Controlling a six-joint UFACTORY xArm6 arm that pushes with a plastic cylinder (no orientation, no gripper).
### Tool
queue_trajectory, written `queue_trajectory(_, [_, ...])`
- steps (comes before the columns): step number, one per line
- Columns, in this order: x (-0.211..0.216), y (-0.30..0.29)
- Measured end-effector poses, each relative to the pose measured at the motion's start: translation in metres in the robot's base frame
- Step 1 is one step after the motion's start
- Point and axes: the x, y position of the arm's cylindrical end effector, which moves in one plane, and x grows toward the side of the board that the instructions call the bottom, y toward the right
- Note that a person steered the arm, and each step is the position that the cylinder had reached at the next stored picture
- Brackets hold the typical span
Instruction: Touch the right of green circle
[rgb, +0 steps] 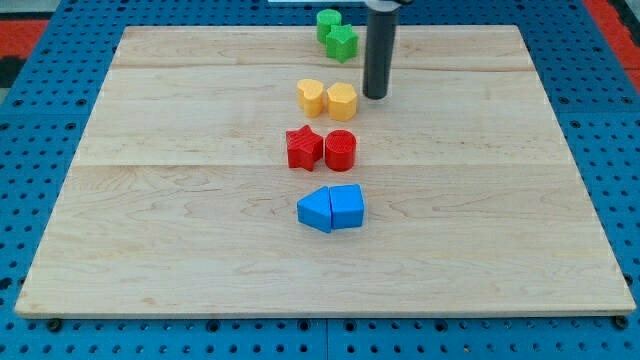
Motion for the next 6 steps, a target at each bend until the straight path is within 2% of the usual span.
queue_trajectory(2, [-0.107, 0.025])
queue_trajectory(3, [-0.124, 0.027])
queue_trajectory(6, [-0.123, -0.01])
